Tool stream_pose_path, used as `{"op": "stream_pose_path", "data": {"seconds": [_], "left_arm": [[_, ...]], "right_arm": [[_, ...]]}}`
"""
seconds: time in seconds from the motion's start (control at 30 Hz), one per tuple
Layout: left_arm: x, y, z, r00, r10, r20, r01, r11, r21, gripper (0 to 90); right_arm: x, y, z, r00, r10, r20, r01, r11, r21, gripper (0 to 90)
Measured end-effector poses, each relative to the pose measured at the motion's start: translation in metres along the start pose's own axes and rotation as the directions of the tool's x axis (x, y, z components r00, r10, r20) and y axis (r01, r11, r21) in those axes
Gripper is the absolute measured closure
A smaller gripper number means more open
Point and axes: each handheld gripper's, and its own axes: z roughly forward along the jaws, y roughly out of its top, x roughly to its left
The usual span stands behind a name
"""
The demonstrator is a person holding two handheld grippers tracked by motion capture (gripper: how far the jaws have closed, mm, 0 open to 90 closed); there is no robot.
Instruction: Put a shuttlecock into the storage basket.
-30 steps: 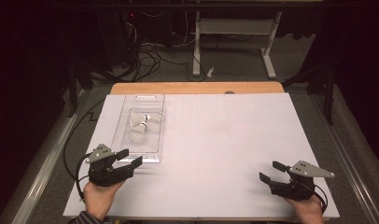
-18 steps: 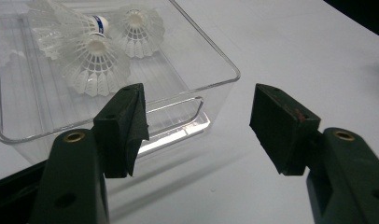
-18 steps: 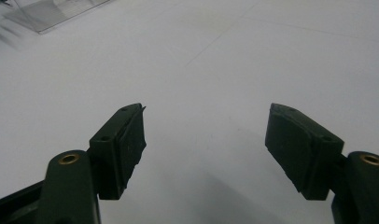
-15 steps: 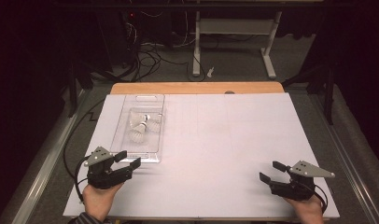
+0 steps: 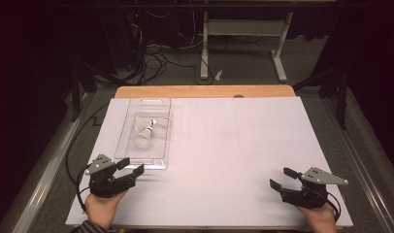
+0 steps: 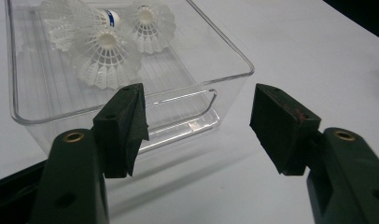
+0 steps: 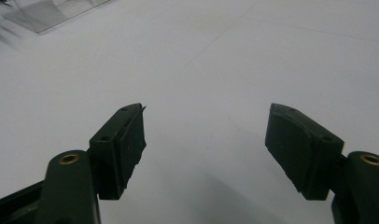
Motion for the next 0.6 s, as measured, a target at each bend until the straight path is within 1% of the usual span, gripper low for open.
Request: {"op": "stream_pose_path", "data": {"seconds": [0.27, 0.47, 0.6], "left_arm": [[0.0033, -0.0030, 0.0010, 0.9999, -0.010, -0.008, 0.010, 0.9999, 0.004, 36.9], [0.0037, -0.0047, 0.0022, 0.9999, -0.007, -0.014, 0.007, 1.0000, 0.001, 37.0], [0.0067, -0.0071, 0.0026, 0.9996, -0.020, -0.021, 0.020, 0.9998, -0.002, 36.9]], "right_arm": [[-0.0001, 0.0000, -0.0003, 1.0000, 0.002, 0.001, -0.002, 1.000, -0.001, 29.2], [0.0000, 0.0000, -0.0003, 1.0000, 0.002, 0.001, -0.002, 1.000, -0.001, 29.2], [0.0000, 0.0000, -0.0003, 1.0000, 0.001, 0.002, -0.001, 1.000, -0.002, 29.2]]}}
